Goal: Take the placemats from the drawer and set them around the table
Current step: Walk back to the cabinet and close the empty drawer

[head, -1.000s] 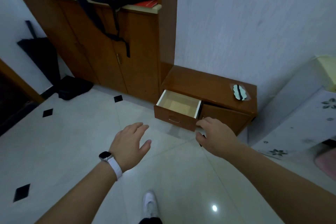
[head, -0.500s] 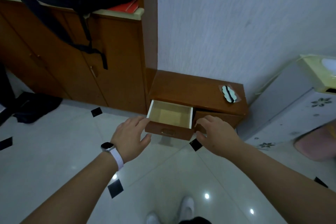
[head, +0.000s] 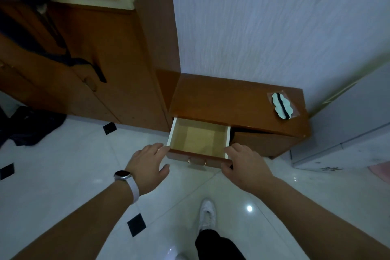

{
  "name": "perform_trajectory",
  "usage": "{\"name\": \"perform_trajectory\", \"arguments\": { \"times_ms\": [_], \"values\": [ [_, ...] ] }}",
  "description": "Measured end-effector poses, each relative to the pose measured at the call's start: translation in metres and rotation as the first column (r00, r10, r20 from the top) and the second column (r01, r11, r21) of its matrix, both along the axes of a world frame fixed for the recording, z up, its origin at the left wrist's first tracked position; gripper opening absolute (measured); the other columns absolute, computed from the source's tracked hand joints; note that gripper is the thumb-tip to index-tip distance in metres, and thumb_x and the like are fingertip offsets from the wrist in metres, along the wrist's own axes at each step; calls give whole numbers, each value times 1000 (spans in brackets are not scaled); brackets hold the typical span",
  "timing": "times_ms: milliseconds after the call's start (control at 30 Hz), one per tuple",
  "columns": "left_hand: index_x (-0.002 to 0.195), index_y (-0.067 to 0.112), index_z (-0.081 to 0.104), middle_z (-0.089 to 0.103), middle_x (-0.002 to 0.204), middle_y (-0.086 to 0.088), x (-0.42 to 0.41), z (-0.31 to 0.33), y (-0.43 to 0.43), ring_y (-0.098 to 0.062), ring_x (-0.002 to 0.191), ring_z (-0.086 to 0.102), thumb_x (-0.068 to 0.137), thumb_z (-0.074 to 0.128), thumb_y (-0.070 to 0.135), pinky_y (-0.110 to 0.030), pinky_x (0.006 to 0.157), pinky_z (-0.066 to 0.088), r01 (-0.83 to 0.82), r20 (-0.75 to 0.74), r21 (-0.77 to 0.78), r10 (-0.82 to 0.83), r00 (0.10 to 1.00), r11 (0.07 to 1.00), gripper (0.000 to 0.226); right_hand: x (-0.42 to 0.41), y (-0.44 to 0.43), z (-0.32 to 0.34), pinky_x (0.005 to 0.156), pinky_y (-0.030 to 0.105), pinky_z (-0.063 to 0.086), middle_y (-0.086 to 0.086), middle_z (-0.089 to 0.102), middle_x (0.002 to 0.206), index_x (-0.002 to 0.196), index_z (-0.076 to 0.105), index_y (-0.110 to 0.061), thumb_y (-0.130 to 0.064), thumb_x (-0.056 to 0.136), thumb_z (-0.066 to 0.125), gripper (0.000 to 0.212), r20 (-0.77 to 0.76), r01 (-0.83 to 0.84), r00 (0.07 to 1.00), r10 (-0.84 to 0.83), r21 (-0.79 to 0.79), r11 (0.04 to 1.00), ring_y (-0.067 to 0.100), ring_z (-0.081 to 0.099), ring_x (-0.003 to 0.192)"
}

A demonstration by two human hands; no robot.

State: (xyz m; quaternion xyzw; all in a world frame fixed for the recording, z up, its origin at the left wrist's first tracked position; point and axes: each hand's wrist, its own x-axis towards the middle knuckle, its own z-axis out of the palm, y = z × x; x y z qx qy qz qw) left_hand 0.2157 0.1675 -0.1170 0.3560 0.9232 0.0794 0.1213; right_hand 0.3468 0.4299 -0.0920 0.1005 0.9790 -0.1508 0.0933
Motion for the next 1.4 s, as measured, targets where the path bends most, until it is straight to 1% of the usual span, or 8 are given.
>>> {"name": "perform_trajectory", "arguments": {
  "times_ms": [233,367,533,600,767,900,1033,1400],
  "values": [
    [123,12,62,63,123,-11,-61,-66,49,-32,108,60,79,35,46,-44,86,50,18,45,-54,-15,999,998,62,-60,46,-62,78,35,47,0,57,113,124,56,-18,-39,90,50,40,88,3,996,-3,0,1000,22,54,101],
    [138,15,48,51,139,-8,-88,-114,59,-28,123,50,86,50,40,-41,97,43,82,49,-125,-77,996,989,57,-83,46,-109,79,34,43,1,56,114,121,55,-19,-39,89,50,38,116,-15,993,16,-12,1000,24,53,104],
    [145,18,37,39,150,-9,-115,-194,66,-27,137,36,87,55,39,-42,106,36,114,-13,-143,-117,993,983,63,-100,37,-191,77,37,47,3,58,112,122,56,-19,-38,85,52,42,90,-9,996,10,-12,1000,26,55,101],
    [147,19,34,32,155,-9,-121,-235,64,-28,142,27,87,56,43,-44,110,30,84,-43,-178,-93,995,980,68,-107,36,-227,80,37,48,2,55,117,126,52,-20,-41,85,52,45,93,-8,996,8,-2,1000,24,54,106],
    [147,18,37,30,156,-13,-138,-338,56,-33,143,27,80,60,58,-50,110,29,62,-109,-198,-85,990,978,80,-126,43,-319,96,40,44,3,46,138,143,37,-22,-51,84,60,69,80,-23,997,19,48,999,24,47,123],
    [147,17,35,30,156,-13,-153,-391,57,-31,144,23,78,43,75,-50,112,28,78,-158,-106,-95,983,991,91,-138,44,-369,107,41,37,4,34,151,150,27,-25,-58,81,63,84,31,-71,997,69,55,996,26,36,135],
    [148,17,34,32,154,-14,-171,-416,59,-31,143,26,77,32,85,-51,112,25,204,-195,0,-200,960,979,98,-139,42,-410,114,41,25,6,24,157,151,24,-27,-63,78,64,91,8,-150,989,150,124,981,27,25,143],
    [147,13,35,32,153,-19,-203,-436,74,-36,141,30,72,39,87,-54,108,29,334,-350,101,-281,894,937,105,-150,61,-442,114,49,24,12,31,154,148,34,-21,-70,69,68,98,-113,-76,988,103,220,972,31,27,142]
  ]
}}
